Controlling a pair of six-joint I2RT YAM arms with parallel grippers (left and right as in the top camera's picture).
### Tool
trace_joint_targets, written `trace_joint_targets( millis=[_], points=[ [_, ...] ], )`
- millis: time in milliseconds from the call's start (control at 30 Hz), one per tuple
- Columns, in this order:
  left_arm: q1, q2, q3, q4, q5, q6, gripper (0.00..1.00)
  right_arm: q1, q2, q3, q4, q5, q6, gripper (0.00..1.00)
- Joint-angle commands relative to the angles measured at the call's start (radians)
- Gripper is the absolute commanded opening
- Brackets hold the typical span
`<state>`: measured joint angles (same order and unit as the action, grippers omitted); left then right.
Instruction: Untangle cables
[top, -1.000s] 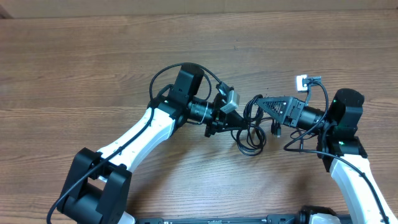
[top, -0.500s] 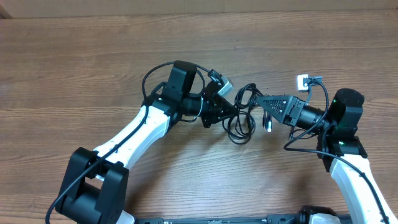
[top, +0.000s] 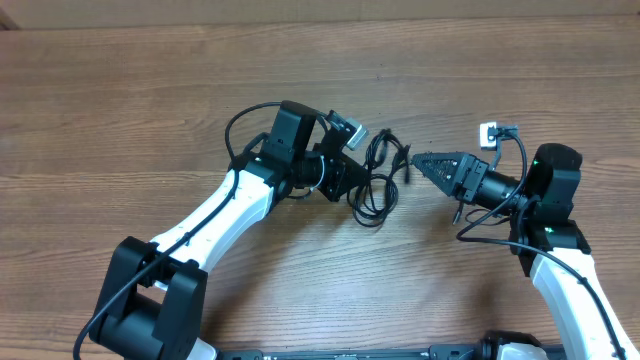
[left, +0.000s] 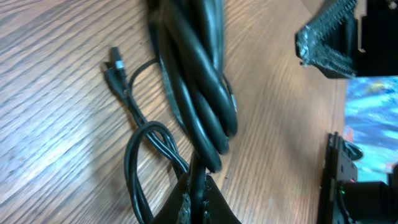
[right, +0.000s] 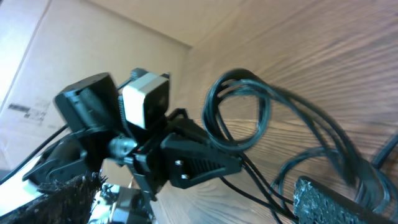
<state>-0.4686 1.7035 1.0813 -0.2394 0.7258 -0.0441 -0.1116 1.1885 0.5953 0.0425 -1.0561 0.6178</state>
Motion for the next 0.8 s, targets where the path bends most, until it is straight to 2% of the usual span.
trace_joint_targets(
  millis=[0,567,767],
  points=[
    [0.006,-0.028,0.014,0.004,-0.031,-0.032,0.04,-0.006,-0.004,0.006,-0.025,0.069,-0.024,1.0],
    [-0.023,-0.028,0.014,0.061,0.0,-0.061,0.04,0.027,-0.004,0.006,-0.04,0.024,-0.026,0.97],
    [-0.055,-0.028,0.014,0.073,0.0,-0.018,0.04,0.079,-0.004,0.006,-0.017,0.027,-0.051,0.97]
  ],
)
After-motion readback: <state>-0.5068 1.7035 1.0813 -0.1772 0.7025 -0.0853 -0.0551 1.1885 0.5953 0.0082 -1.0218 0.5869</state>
